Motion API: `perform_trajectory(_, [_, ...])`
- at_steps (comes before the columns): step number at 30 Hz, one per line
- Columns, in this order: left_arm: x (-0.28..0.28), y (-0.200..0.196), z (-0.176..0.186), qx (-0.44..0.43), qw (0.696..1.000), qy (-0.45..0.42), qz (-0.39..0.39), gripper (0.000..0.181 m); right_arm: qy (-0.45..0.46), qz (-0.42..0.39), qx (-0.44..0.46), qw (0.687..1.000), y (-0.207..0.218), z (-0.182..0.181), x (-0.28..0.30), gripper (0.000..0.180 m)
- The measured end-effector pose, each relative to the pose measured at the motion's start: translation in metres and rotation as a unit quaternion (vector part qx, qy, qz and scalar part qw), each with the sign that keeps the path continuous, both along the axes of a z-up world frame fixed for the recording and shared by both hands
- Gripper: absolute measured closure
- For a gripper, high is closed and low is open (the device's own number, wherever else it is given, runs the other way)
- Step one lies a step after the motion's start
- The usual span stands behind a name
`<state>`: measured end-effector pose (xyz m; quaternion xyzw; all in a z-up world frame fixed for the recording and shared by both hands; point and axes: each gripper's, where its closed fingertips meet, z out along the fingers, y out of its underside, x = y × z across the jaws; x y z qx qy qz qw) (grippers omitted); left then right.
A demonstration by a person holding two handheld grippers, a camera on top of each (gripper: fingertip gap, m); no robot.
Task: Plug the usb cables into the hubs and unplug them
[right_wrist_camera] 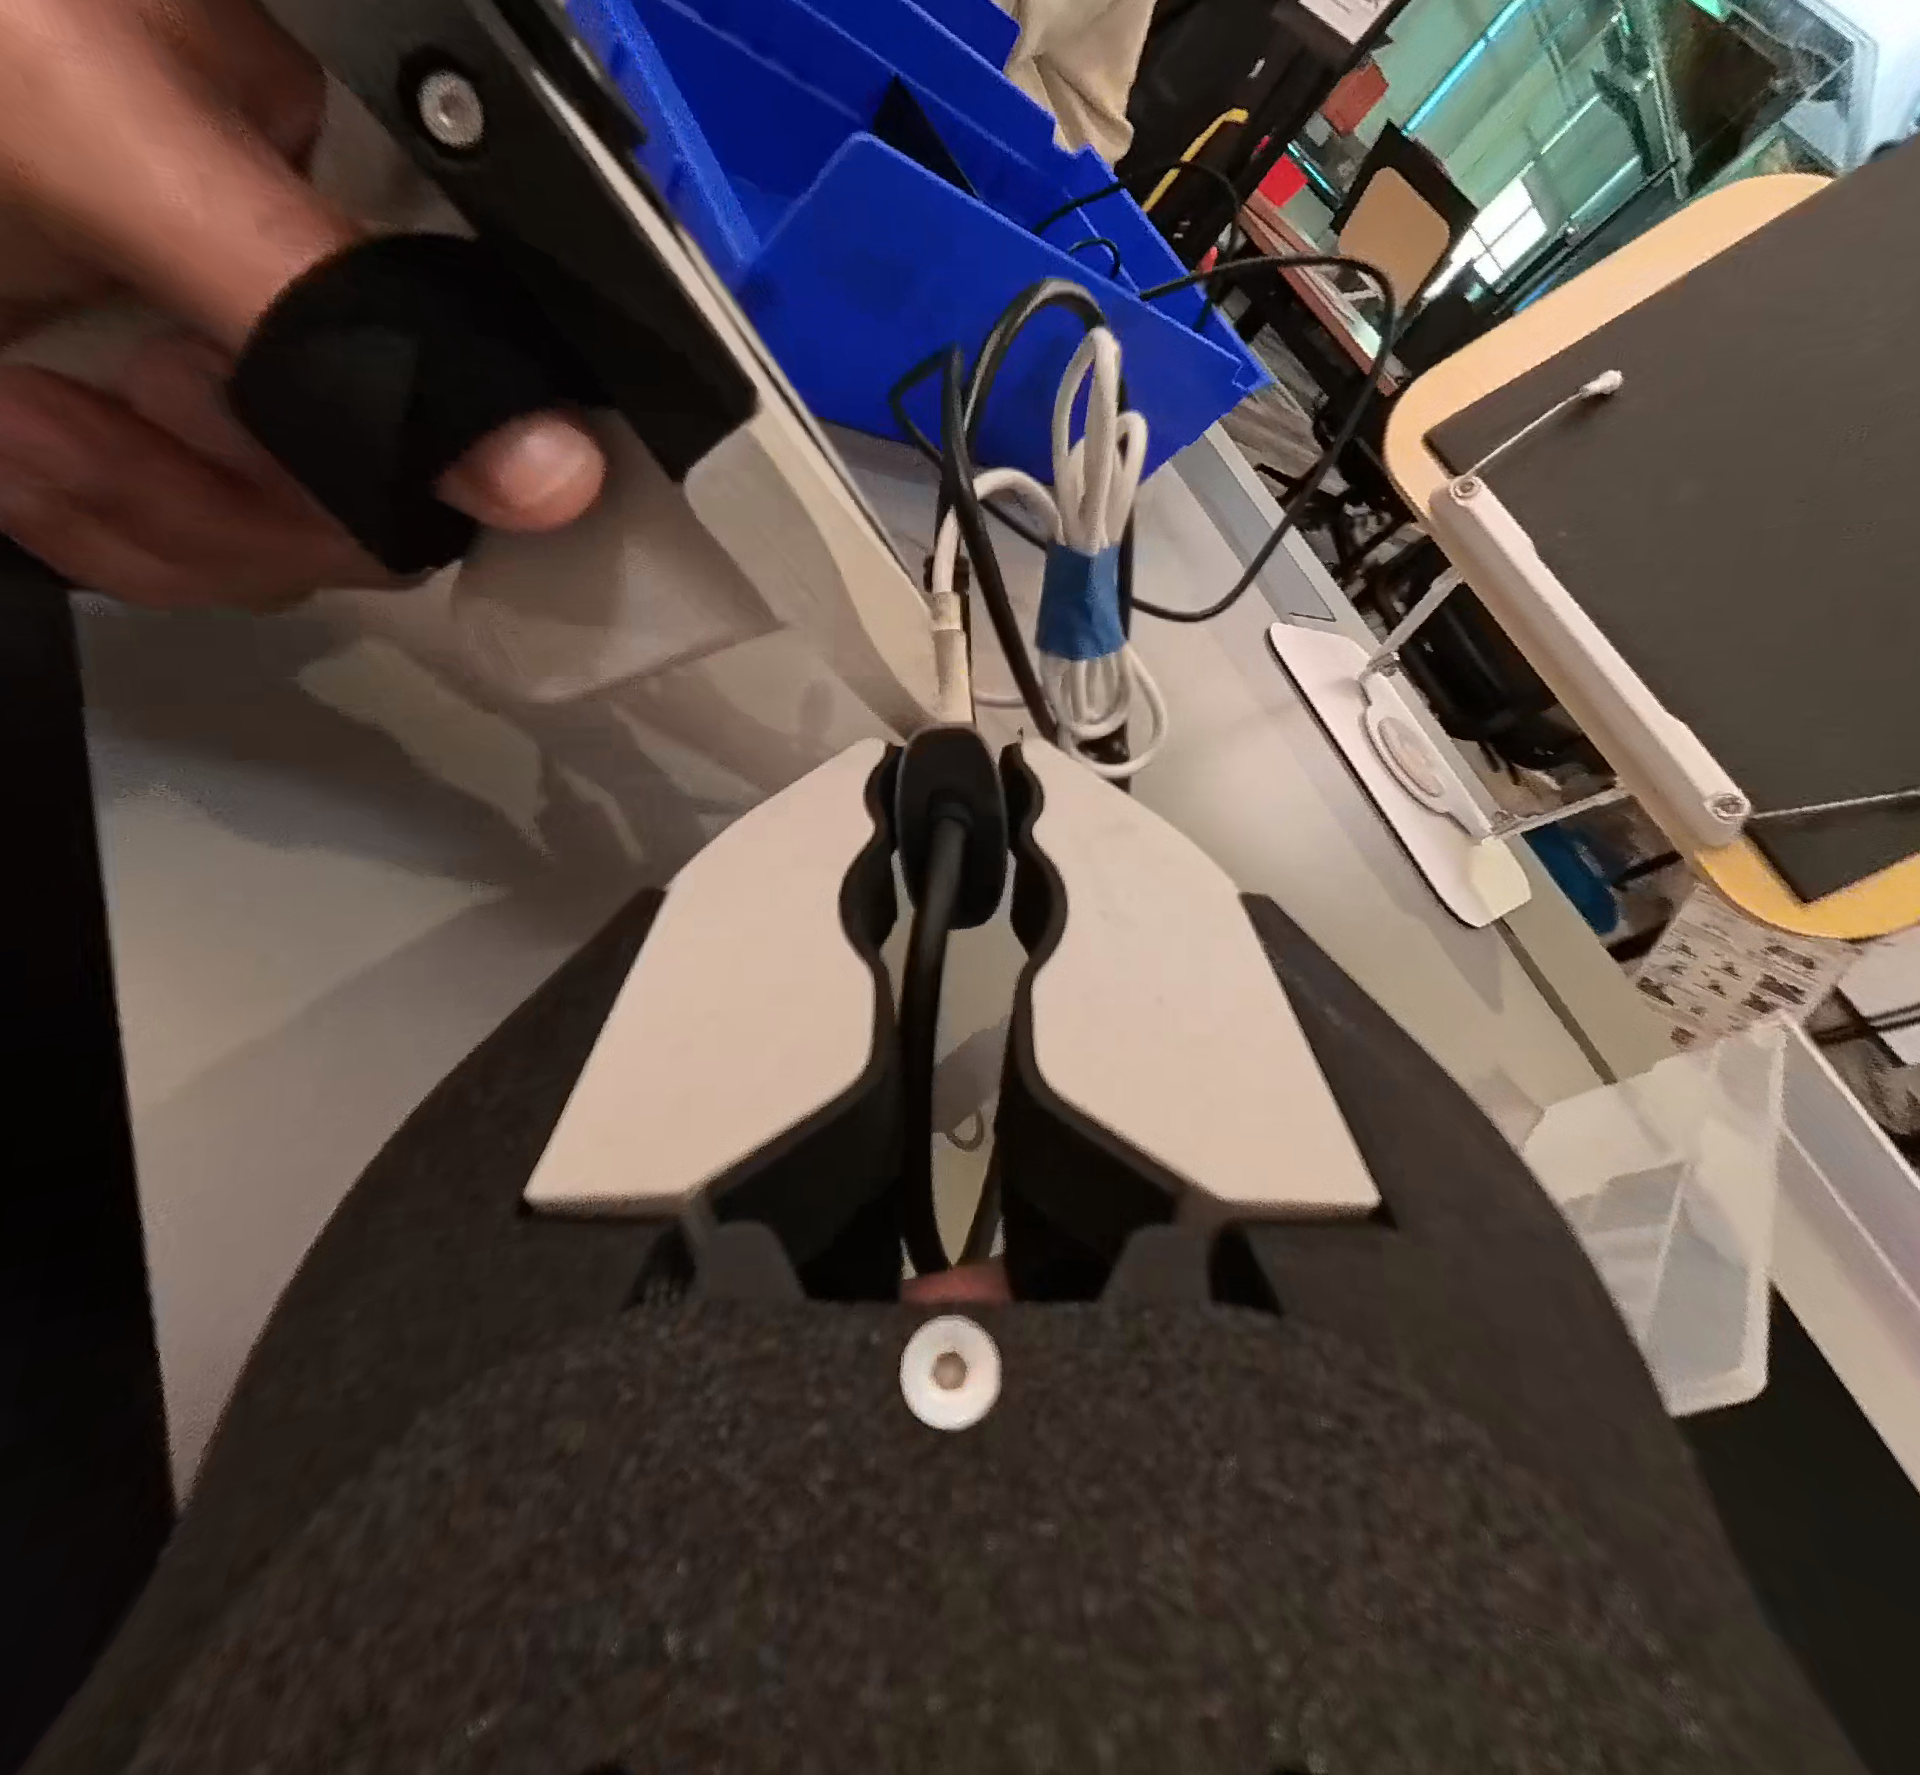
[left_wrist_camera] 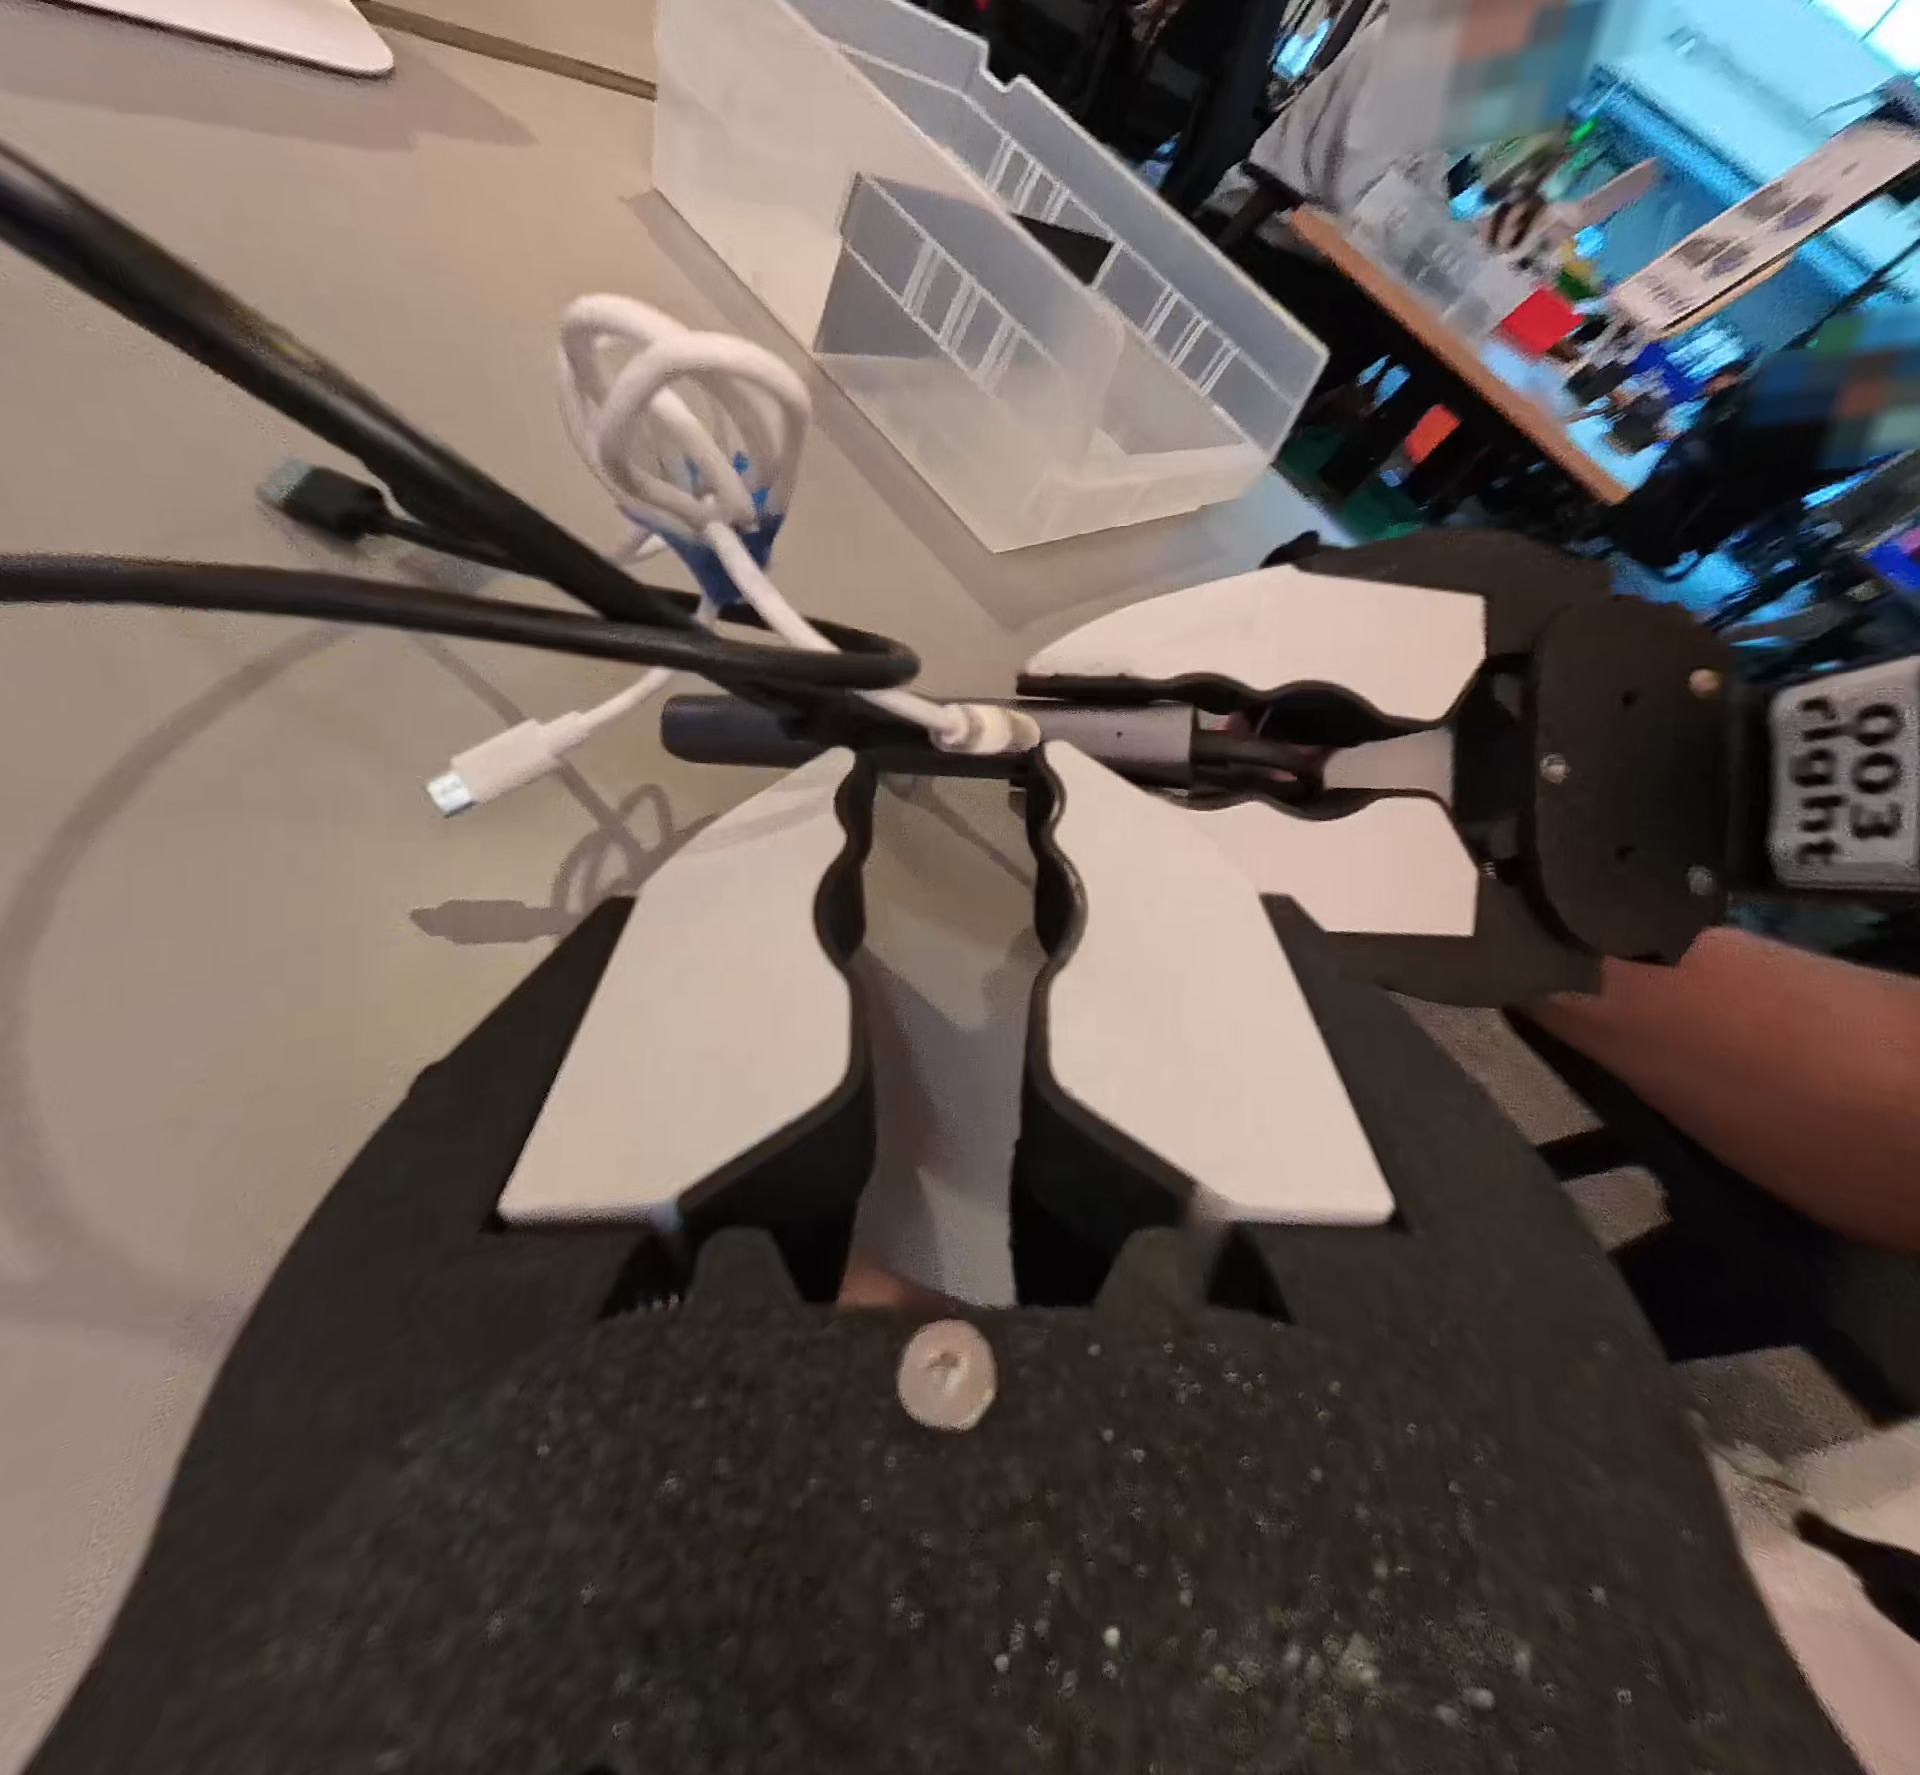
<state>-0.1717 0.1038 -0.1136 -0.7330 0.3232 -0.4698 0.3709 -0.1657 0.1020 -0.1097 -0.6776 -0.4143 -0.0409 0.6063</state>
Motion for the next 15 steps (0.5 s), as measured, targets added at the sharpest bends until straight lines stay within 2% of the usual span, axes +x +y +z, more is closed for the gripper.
perform_trajectory(3, [0.003,0.0,-0.003,-0.028,0.999,-0.015,-0.011,0.15,0.035,0.031,-0.028,0.998,-0.001,-0.002,0.002,0.162])
perform_trajectory(8, [0.007,-0.003,-0.013,-0.021,1.0,0.006,-0.003,0.152,0.061,0.068,-0.063,0.994,-0.006,-0.015,0.008,0.162])
perform_trajectory(12, [0.009,-0.004,-0.007,0.005,1.0,-0.012,-0.01,0.181,0.076,0.072,-0.102,0.989,-0.008,-0.021,0.013,0.162])
perform_trajectory(15, [0.013,-0.004,-0.001,0.062,0.998,0.002,-0.015,0.181,0.07,0.044,-0.106,0.991,-0.004,-0.023,0.018,0.162])
